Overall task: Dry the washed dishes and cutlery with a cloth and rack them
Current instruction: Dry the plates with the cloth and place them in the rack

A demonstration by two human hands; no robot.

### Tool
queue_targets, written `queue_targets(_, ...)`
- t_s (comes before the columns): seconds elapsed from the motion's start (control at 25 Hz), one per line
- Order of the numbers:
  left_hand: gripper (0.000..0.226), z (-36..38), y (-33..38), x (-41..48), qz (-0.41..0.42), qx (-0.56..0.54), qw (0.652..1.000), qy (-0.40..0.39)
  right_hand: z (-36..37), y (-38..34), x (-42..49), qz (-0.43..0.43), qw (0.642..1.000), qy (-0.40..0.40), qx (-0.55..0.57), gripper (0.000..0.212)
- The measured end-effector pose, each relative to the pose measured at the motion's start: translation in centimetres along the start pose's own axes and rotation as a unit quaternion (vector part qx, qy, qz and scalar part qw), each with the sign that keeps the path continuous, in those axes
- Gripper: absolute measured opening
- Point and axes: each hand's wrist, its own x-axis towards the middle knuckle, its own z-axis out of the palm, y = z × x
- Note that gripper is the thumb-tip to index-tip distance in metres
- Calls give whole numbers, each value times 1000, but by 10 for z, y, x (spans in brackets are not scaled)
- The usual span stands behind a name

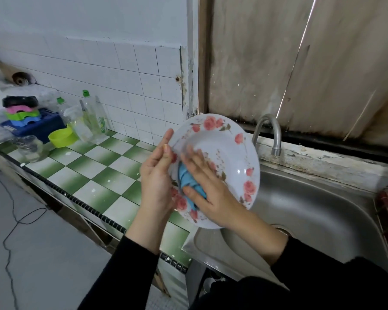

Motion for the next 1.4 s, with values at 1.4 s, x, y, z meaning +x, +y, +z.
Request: queue_targets(1.4,50,-16,0,16,70,97,993,3,-18,72,-45,65,986,107,-113,56)
